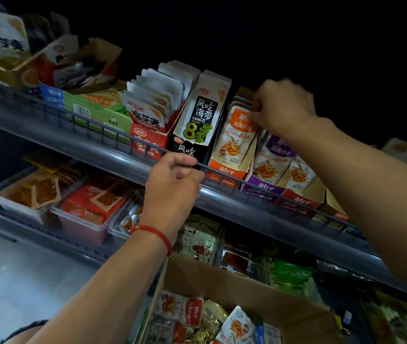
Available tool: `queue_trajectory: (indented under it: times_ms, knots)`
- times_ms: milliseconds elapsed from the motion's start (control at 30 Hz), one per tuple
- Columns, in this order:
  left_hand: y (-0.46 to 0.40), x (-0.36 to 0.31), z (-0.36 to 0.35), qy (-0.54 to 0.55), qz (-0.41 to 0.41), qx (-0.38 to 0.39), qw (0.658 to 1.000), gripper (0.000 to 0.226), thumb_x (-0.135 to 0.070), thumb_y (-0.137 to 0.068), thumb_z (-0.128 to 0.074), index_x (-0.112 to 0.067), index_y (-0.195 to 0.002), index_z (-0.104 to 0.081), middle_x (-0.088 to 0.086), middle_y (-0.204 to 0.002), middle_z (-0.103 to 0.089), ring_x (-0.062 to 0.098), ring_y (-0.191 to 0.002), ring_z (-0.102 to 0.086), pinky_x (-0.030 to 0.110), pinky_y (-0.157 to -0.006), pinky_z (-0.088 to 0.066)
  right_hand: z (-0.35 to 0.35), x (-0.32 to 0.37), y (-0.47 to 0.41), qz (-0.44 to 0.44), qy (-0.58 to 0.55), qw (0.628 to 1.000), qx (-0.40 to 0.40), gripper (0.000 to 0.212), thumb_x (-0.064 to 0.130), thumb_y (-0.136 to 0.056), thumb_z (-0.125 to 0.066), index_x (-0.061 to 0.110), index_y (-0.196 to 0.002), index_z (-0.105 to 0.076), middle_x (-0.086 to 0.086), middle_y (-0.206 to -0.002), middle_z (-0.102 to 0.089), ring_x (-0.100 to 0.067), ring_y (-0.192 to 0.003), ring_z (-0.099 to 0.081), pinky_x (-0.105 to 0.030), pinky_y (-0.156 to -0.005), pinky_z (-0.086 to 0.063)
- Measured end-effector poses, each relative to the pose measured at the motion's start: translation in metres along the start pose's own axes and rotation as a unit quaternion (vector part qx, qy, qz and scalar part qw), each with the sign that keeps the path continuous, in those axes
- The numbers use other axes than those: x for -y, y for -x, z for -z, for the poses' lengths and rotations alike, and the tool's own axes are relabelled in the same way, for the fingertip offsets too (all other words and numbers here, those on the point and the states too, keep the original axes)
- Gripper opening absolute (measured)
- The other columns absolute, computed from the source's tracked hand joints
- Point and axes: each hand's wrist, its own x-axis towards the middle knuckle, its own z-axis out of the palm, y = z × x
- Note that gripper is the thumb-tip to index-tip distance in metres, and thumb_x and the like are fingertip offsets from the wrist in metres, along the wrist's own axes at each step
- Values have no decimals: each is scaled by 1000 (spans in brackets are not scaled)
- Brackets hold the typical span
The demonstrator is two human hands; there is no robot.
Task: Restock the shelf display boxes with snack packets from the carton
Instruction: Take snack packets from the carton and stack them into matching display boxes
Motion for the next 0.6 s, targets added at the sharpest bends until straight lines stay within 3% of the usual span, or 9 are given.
queue_trajectory:
  times_ms: [133, 367, 467, 600]
  knots:
    - [2, 1, 0, -5, -3, 6, 1000, 21, -3, -91, -65, -20, -103, -63, 12, -93, -73, 18, -72, -66, 44, -77, -60, 0, -1, -2, -5, 12, 1000, -3, 25, 30, -95, -70, 12, -111, -67, -11, -100, -67, -26, -85, -63, -36, -67, -45]
    - [2, 3, -4, -44, -22, 19, 999, 20, -4, -90, -65, -22, -99, -64, 17, -93, -71, 21, -73, -67, 52, -78, -61, 13, -4, 6, 13, 5, 1000, -13, 20, 26, -97, -67, 15, -113, -69, -11, -106, -69, -29, -94, -66, -37, -68, -47]
    - [6, 8, -4, -99, -43, 52, 993, 19, -6, -89, -66, -25, -94, -64, 20, -91, -69, 29, -81, -70, 53, -78, -61, 28, -9, 28, 41, -44, 996, -65, 19, 30, -99, -61, 18, -113, -68, -8, -107, -70, -28, -96, -67, -43, -76, -56]
    - [13, 18, -6, -180, -52, 114, 976, 18, -8, -89, -65, -25, -92, -65, 13, -87, -70, 30, -81, -69, 45, -74, -62, 49, -12, 92, 38, -90, 989, -108, 31, 41, -97, -46, 23, -106, -70, -4, -104, -72, -29, -94, -67, -46, -75, -56]
